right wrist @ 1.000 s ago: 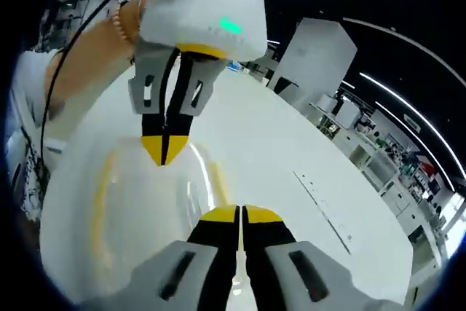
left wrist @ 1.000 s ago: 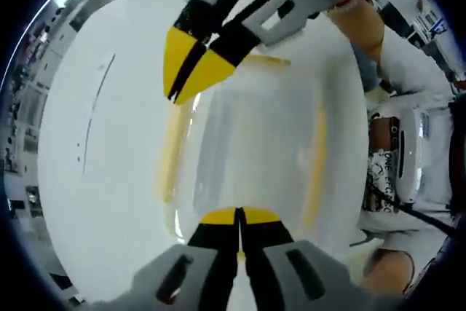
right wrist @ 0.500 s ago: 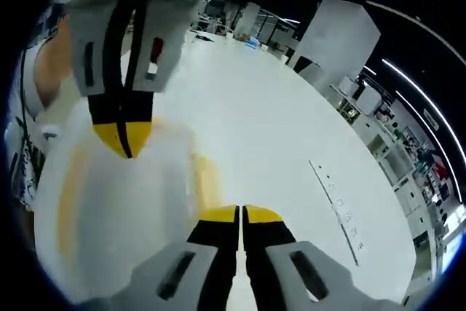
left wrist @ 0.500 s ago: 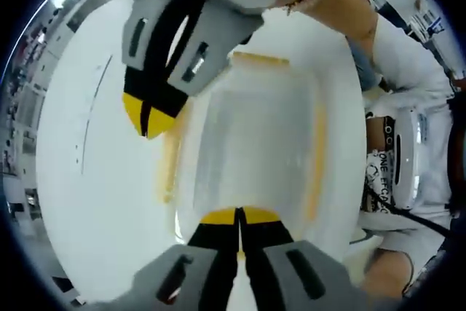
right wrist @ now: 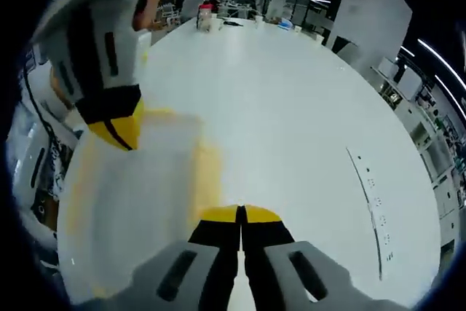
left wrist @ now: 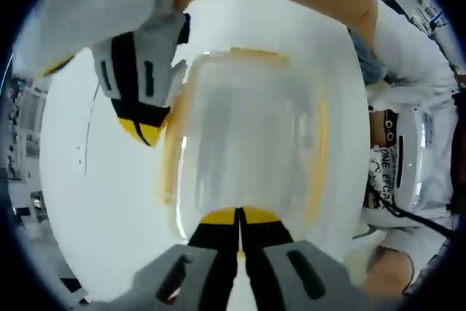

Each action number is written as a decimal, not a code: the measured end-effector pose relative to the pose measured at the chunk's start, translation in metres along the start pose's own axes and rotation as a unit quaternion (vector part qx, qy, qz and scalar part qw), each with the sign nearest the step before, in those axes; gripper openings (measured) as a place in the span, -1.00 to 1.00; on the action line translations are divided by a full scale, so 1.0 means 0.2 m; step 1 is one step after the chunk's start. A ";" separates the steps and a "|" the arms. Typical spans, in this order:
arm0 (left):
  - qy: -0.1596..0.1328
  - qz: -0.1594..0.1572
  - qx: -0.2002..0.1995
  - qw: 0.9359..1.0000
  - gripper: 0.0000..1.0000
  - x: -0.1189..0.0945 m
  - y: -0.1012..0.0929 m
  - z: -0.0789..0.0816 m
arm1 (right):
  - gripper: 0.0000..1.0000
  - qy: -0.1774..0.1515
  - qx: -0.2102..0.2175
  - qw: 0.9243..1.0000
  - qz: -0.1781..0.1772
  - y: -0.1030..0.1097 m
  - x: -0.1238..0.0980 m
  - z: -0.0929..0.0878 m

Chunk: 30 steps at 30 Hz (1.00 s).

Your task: Snap each plastic latch of the storage box into its locked position after aligning the lid with the box until every specified latch is closed and the lid sits flush.

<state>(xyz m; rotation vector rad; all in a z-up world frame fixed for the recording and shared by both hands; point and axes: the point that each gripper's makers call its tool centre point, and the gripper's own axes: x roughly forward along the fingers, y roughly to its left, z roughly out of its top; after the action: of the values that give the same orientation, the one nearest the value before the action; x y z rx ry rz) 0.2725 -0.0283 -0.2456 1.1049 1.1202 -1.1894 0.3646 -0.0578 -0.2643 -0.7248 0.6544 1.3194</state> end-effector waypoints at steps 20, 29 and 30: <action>0.045 0.005 -0.003 0.999 -1.00 -0.01 0.05 -0.02 | -1.00 0.031 0.021 0.990 0.135 0.04 0.11 -0.07; 0.042 0.003 -0.003 0.999 -1.00 -0.02 0.06 -0.01 | -1.00 0.024 0.037 0.984 0.175 0.06 0.10 -0.07; 0.044 0.004 -0.003 0.999 -1.00 -0.02 0.06 -0.01 | -1.00 0.027 0.039 0.983 0.177 0.08 0.10 -0.08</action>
<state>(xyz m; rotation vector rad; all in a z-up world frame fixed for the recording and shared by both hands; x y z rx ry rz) 0.2836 -0.0249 -0.2420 1.1660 1.1852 -1.1402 0.3520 -0.0566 -0.2901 -0.5990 0.9033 1.5920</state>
